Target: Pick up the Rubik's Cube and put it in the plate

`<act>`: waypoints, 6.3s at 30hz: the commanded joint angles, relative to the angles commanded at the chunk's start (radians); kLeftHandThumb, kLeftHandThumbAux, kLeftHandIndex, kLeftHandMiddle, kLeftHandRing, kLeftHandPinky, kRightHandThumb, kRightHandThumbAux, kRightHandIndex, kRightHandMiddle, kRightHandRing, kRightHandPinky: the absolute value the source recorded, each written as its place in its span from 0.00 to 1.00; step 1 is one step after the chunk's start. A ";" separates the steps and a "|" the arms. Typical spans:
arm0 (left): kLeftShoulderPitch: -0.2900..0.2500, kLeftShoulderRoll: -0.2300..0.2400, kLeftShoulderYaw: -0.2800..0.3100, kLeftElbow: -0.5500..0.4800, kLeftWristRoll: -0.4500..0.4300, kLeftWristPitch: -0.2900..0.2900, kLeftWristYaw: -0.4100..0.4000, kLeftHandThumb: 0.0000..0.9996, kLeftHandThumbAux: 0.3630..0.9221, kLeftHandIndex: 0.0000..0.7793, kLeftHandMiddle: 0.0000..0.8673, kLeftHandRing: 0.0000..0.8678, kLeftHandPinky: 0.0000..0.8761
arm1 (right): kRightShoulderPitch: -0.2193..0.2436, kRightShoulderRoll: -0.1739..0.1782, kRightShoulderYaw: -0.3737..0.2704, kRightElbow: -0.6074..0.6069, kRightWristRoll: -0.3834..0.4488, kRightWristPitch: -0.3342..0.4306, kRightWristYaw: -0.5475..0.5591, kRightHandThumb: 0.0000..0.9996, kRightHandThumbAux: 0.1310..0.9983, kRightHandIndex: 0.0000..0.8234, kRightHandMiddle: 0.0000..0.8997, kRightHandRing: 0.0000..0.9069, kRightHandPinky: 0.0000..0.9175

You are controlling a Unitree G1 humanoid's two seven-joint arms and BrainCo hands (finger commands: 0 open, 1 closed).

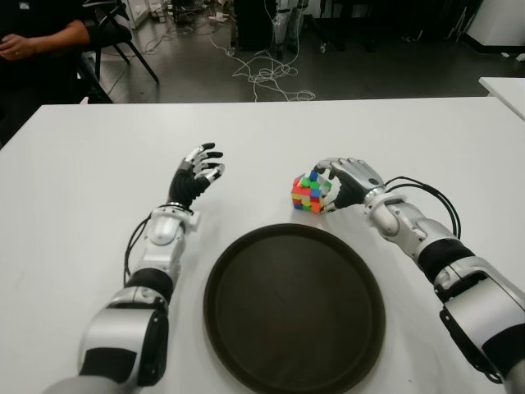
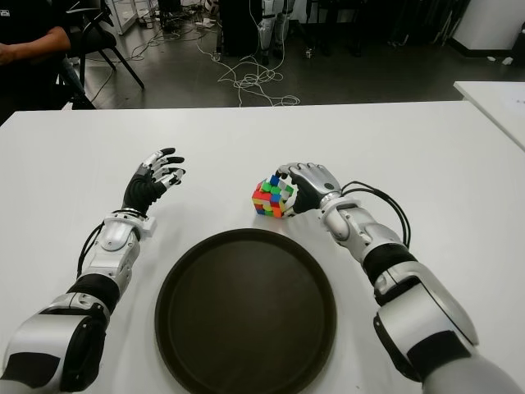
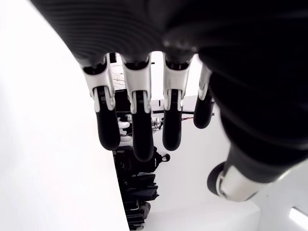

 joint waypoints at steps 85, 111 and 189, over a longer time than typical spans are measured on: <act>-0.003 0.012 -0.009 0.006 0.018 -0.007 0.016 0.32 0.55 0.25 0.33 0.36 0.36 | -0.017 -0.019 -0.005 -0.003 -0.009 -0.003 0.158 0.00 0.69 0.00 0.00 0.00 0.00; -0.012 0.011 -0.011 0.012 0.018 -0.001 0.020 0.31 0.58 0.24 0.34 0.37 0.33 | -0.024 -0.001 -0.010 -0.022 -0.005 -0.015 0.135 0.00 0.71 0.00 0.03 0.02 0.03; 0.002 -0.005 -0.015 -0.015 0.016 -0.003 0.037 0.32 0.60 0.24 0.33 0.38 0.38 | -0.058 0.044 0.070 -0.020 -0.034 -0.050 0.175 0.00 0.67 0.11 0.10 0.11 0.09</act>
